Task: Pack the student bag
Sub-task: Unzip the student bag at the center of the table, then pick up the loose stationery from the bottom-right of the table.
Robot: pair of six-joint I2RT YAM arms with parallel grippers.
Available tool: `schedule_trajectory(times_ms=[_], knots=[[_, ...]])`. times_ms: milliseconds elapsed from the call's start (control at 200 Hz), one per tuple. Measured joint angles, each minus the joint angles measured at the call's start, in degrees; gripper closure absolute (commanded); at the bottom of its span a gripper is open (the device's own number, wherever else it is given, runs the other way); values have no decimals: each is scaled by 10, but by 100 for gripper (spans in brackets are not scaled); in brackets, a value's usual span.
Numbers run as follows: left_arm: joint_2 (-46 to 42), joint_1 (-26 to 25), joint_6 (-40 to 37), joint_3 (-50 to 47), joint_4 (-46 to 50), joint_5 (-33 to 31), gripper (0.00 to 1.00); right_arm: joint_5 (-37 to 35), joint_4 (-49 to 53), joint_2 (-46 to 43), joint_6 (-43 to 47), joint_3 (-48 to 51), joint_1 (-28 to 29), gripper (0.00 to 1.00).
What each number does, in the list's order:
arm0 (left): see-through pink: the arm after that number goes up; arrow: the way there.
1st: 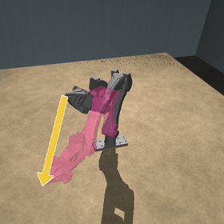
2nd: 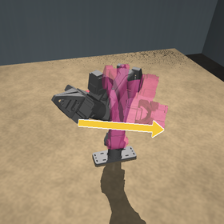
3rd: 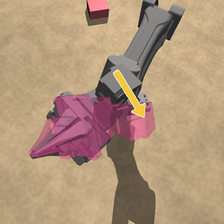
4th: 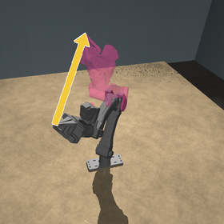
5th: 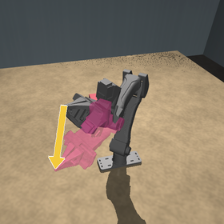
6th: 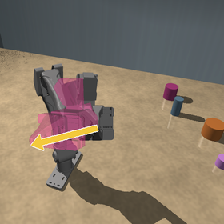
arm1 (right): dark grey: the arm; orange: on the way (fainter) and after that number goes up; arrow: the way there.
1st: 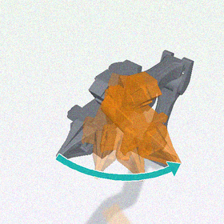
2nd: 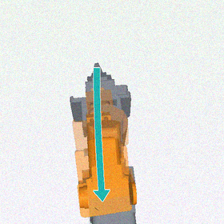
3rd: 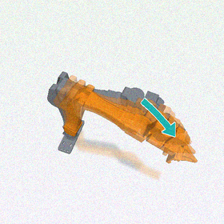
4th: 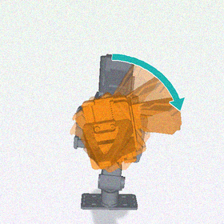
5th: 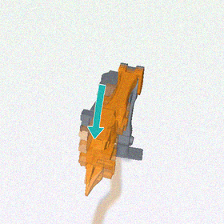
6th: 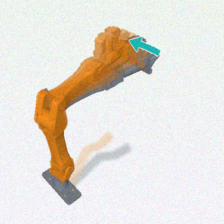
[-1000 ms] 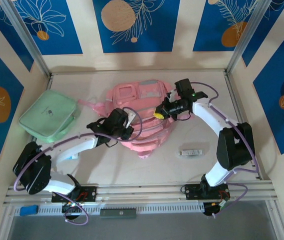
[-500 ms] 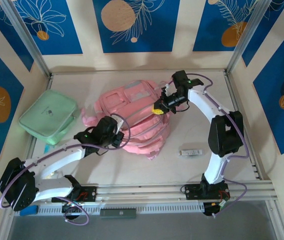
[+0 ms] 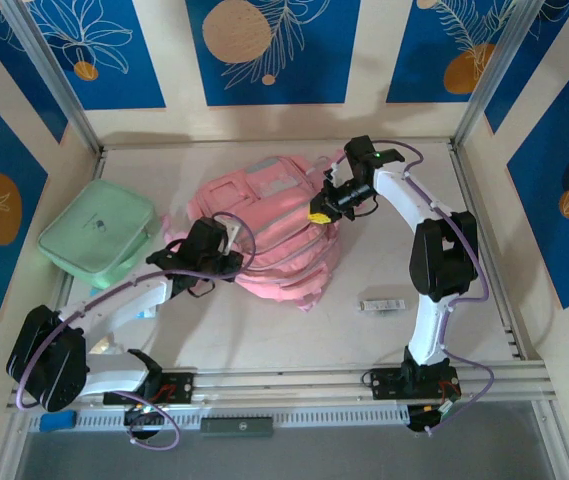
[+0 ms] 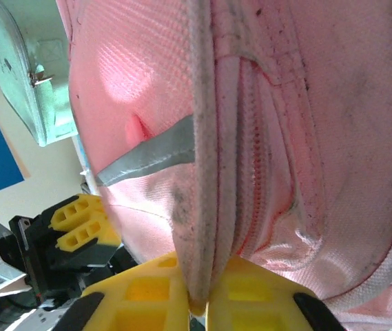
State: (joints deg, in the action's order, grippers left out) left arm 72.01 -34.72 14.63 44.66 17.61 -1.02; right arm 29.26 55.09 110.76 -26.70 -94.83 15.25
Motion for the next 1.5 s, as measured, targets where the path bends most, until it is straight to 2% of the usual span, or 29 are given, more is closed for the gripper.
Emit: schedule_trajectory(times_ms=[170, 235, 395, 510, 735, 940, 1110, 1341, 1501], knots=[[-37, -20, 49, -12, 11, 24, 62, -52, -19, -35, 3, 33, -10, 50], [-58, -38, 76, -19, 13, 29, 62, -86, -23, -72, -5, 67, -12, 43], [-114, -101, 142, -51, 7, 23, 53, -175, -24, -196, -46, 181, -6, 28], [-135, -152, 193, -77, -22, 21, 51, -235, -17, -279, -81, 263, 8, 22], [-117, -252, 256, -103, -83, -5, 44, -332, 2, -392, -194, 436, 46, 12], [-62, -296, 277, -103, -141, -15, 37, -369, -6, -431, -282, 540, 44, 0], [-21, -307, 280, -101, -162, -16, 33, -385, -40, -424, -326, 560, 39, 1], [-6, -308, 280, -87, -173, -24, 30, -403, -104, -370, -355, 560, 35, 0], [-7, -308, 280, -87, -174, -29, 29, -413, -120, -325, -346, 544, 47, 10]])
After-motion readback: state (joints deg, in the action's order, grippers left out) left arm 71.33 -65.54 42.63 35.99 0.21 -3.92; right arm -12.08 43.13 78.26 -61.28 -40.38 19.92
